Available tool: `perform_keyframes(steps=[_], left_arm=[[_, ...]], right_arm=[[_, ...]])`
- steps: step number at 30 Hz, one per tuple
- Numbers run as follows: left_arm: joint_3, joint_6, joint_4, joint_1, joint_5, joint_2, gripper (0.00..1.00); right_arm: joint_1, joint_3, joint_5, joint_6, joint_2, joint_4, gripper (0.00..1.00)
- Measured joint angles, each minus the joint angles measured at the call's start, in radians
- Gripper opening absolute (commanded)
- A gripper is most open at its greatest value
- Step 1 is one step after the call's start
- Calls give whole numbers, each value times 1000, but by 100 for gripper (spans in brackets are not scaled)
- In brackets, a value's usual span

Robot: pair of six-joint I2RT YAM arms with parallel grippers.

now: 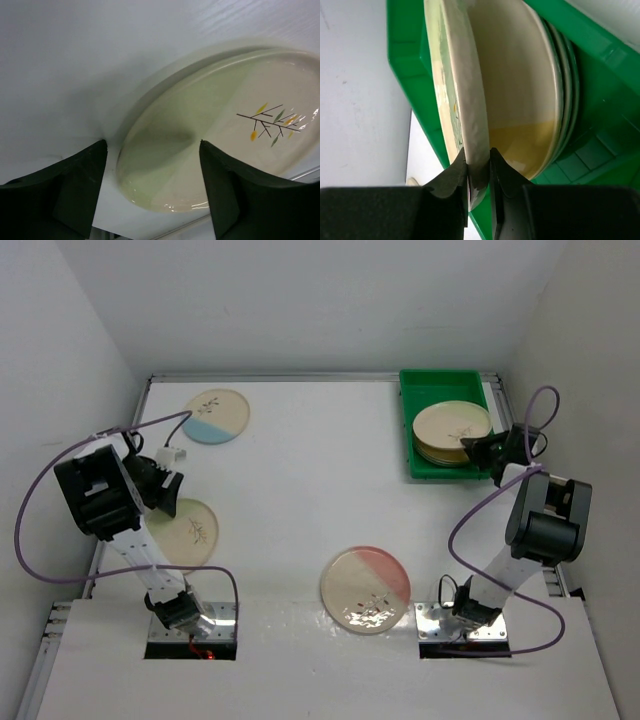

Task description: Place the plates into the plastic bin on the countertop

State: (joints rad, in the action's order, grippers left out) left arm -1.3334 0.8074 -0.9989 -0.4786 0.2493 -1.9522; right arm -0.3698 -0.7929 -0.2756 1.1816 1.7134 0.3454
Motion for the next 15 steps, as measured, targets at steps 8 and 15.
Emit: perform_keyframes(steps=[8, 15], left_arm=[[23, 8, 14, -12, -10, 13, 79], [43, 14, 27, -5, -49, 13, 53]], right_arm=[[27, -100, 147, -91, 3, -298, 58], [60, -201, 259, -200, -5, -484, 67]])
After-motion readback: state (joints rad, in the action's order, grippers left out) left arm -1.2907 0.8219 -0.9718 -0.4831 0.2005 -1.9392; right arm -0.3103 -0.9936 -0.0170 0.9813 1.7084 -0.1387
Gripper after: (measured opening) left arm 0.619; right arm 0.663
